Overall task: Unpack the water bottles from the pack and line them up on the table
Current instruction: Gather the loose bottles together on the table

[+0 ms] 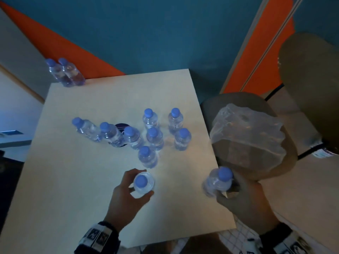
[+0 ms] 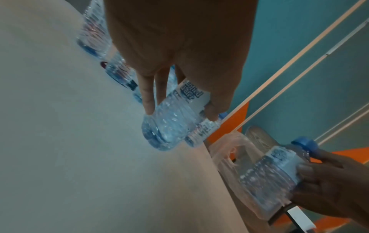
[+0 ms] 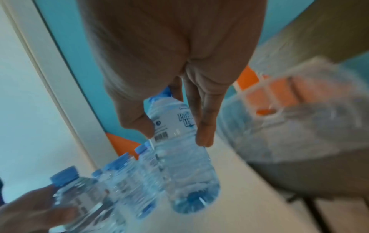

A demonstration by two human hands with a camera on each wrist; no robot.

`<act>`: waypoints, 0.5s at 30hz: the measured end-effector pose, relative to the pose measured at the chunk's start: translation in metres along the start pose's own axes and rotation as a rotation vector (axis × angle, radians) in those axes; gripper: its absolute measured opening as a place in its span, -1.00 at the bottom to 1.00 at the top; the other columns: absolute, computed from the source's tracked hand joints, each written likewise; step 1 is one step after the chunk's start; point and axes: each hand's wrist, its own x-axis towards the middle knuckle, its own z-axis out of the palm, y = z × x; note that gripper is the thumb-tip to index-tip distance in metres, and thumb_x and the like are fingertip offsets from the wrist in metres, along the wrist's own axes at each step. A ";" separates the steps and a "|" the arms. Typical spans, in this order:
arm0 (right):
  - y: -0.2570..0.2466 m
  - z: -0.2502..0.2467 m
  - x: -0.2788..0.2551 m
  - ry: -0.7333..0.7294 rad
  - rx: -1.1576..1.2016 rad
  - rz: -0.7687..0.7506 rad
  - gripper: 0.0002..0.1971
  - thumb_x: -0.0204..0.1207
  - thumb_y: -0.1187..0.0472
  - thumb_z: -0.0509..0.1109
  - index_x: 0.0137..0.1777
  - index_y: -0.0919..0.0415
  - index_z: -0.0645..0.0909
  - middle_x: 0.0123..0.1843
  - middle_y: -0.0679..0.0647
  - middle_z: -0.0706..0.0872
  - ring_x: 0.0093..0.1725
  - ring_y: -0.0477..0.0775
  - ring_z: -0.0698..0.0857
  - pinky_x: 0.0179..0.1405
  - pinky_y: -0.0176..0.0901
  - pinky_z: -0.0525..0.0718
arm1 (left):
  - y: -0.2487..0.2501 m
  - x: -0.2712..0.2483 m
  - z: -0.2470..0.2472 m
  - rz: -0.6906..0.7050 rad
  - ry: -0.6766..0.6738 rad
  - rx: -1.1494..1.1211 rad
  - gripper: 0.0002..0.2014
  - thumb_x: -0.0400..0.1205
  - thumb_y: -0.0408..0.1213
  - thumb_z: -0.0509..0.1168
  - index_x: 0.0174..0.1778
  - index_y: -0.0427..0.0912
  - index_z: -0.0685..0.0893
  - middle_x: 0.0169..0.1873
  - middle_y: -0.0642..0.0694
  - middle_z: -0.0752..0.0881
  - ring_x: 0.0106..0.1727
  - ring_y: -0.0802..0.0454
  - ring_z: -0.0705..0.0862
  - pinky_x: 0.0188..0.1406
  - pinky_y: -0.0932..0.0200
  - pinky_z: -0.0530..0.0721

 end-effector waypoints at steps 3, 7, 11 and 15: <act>-0.030 0.058 0.007 -0.119 0.127 -0.028 -0.37 0.29 0.15 0.71 0.36 -0.18 0.61 0.12 -0.25 0.82 -0.06 -0.10 0.83 -0.05 -0.21 0.83 | -0.023 0.000 -0.012 -0.034 0.030 -0.006 -0.35 0.34 -0.26 0.76 0.25 0.13 0.59 0.08 0.33 0.80 0.02 0.22 0.83 0.01 0.30 0.82; -0.055 0.108 0.031 -0.173 0.118 -0.001 -0.39 0.34 0.19 0.65 0.39 -0.12 0.58 0.15 -0.27 0.77 0.03 -0.21 0.74 0.05 -0.11 0.80 | -0.042 0.011 -0.009 -0.080 0.074 -0.076 -0.39 0.35 -0.35 0.73 0.19 0.09 0.59 0.02 0.27 0.81 -0.04 0.19 0.83 -0.04 0.17 0.86; -0.047 0.131 0.050 -0.153 0.073 -0.002 -0.33 0.33 0.14 0.62 0.46 -0.10 0.53 0.25 -0.16 0.72 0.12 -0.16 0.70 0.17 0.01 0.78 | -0.044 0.023 -0.004 -0.093 0.058 -0.144 -0.40 0.36 -0.36 0.71 0.18 0.10 0.56 0.04 0.25 0.80 0.00 0.21 0.81 -0.04 0.27 0.80; -0.050 0.125 0.056 -0.174 0.034 0.037 -0.25 0.30 0.09 0.67 0.50 -0.13 0.47 0.34 -0.15 0.66 0.25 -0.07 0.68 0.28 0.03 0.73 | -0.044 0.026 -0.008 -0.101 -0.017 -0.149 -0.35 0.36 -0.39 0.70 0.22 0.11 0.52 0.13 0.29 0.76 0.12 0.26 0.78 0.01 0.37 0.75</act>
